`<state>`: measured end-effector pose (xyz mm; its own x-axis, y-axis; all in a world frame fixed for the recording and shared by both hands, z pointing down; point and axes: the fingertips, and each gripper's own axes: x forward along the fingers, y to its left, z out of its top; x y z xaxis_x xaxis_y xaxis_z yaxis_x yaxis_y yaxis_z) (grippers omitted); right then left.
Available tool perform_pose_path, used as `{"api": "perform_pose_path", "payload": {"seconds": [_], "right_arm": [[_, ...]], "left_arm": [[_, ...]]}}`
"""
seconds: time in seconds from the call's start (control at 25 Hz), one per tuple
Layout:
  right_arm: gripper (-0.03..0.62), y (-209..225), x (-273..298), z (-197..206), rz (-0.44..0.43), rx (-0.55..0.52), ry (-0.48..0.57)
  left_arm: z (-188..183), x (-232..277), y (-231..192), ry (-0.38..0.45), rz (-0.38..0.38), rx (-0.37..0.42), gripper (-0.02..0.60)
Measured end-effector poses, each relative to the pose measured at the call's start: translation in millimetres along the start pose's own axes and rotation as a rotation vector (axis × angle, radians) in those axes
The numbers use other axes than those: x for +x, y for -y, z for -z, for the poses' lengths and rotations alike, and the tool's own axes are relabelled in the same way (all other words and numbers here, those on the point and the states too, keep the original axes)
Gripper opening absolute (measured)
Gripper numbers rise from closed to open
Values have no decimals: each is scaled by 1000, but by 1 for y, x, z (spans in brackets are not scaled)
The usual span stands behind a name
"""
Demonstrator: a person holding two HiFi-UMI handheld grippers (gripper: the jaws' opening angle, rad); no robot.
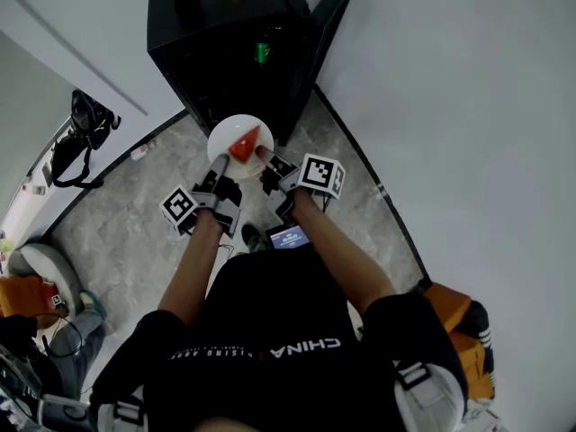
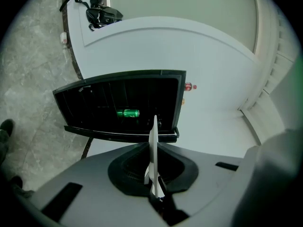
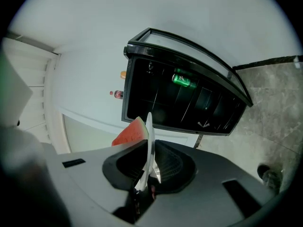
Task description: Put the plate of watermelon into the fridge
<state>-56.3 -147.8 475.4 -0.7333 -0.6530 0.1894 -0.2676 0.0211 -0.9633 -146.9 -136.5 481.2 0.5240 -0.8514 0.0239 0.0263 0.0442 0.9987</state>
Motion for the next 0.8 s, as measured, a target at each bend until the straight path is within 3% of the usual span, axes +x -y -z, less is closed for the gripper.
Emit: {"api": "perform_pose_path", "payload": {"seconds": [0.36, 0.8], "right_arm": [[37, 15, 10, -19, 28, -8, 1], [37, 38, 32, -83, 67, -133, -98]], "left_arm": [[-14, 31, -16, 1, -16, -16, 28], [-20, 98, -20, 97, -34, 62, 28]]}}
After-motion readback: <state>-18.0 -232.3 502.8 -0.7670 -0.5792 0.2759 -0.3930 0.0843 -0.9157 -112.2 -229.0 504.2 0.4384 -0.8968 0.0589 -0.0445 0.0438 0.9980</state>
